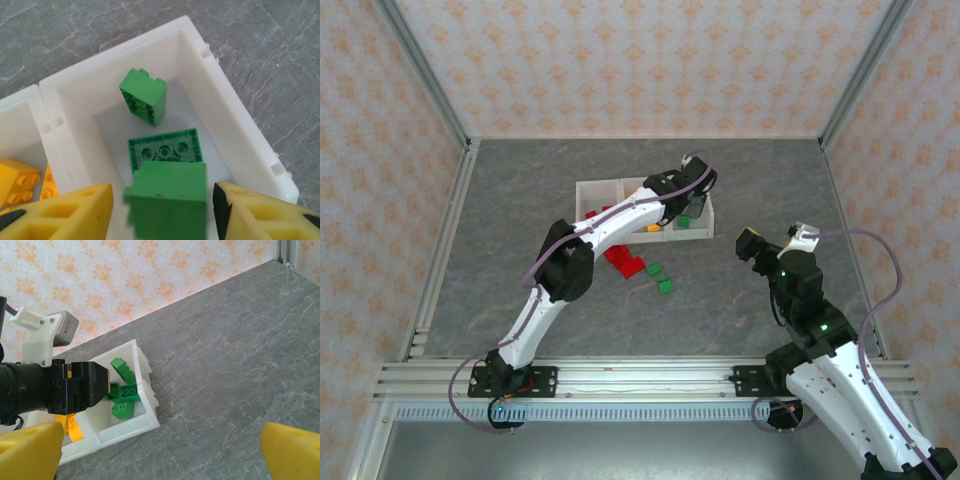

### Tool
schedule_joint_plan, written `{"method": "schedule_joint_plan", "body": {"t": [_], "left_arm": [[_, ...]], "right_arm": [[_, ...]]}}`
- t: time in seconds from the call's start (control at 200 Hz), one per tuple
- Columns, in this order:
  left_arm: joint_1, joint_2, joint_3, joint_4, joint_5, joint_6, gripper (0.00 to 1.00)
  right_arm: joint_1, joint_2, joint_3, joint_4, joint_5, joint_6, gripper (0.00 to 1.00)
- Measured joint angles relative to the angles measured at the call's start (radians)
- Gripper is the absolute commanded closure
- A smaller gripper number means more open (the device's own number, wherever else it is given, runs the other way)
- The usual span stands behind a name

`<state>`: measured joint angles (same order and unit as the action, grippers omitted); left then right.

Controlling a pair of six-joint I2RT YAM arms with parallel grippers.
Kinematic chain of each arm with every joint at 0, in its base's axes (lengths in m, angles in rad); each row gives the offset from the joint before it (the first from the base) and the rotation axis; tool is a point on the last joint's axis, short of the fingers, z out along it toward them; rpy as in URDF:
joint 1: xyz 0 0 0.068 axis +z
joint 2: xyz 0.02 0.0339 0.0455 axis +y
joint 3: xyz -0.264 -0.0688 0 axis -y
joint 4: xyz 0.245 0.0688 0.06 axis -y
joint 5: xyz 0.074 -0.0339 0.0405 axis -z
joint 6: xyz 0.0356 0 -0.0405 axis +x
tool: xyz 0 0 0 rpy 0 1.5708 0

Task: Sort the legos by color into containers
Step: Place the lego in the container, then pick up the lego from the center of the table.

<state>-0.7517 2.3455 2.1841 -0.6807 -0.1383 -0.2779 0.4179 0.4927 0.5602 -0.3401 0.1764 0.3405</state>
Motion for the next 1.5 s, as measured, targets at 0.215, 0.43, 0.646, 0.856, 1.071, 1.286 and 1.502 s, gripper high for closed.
{"method": "schedule_joint_plan", "body": {"t": [0.215, 0.43, 0.646, 0.856, 1.071, 1.286, 1.502], "left_arm": [[0.000, -0.003, 0.007, -0.003, -0.006, -0.002, 0.25], [-0.010, -0.238, -0.308, 0.048, -0.043, -0.060, 0.04], [-0.090, -0.613, -0.686, 0.134, -0.086, -0.205, 0.01], [-0.209, -0.729, -0.927, 0.214, -0.102, -0.415, 0.01], [-0.255, -0.683, -1.030, 0.234, -0.103, -0.585, 0.01], [-0.287, -0.612, -1.027, 0.277, -0.097, -0.672, 0.06], [-0.298, -0.505, -0.999, 0.277, -0.079, -0.695, 0.12]], "right_arm": [[0.000, 0.000, 0.000, -0.001, 0.000, 0.000, 0.00], [0.000, 0.001, 0.000, -0.001, -0.007, 0.000, 0.00], [0.000, 0.003, 0.000, -0.001, -0.008, 0.000, 0.00], [0.000, 0.010, 0.000, 0.000, -0.010, 0.000, 0.00], [0.000, 0.016, 0.000, 0.000, -0.019, 0.000, 0.00], [0.000, 0.015, 0.000, 0.000, -0.019, 0.000, 0.00], [0.000, -0.011, 0.000, 0.000, -0.018, 0.000, 0.00]]}}
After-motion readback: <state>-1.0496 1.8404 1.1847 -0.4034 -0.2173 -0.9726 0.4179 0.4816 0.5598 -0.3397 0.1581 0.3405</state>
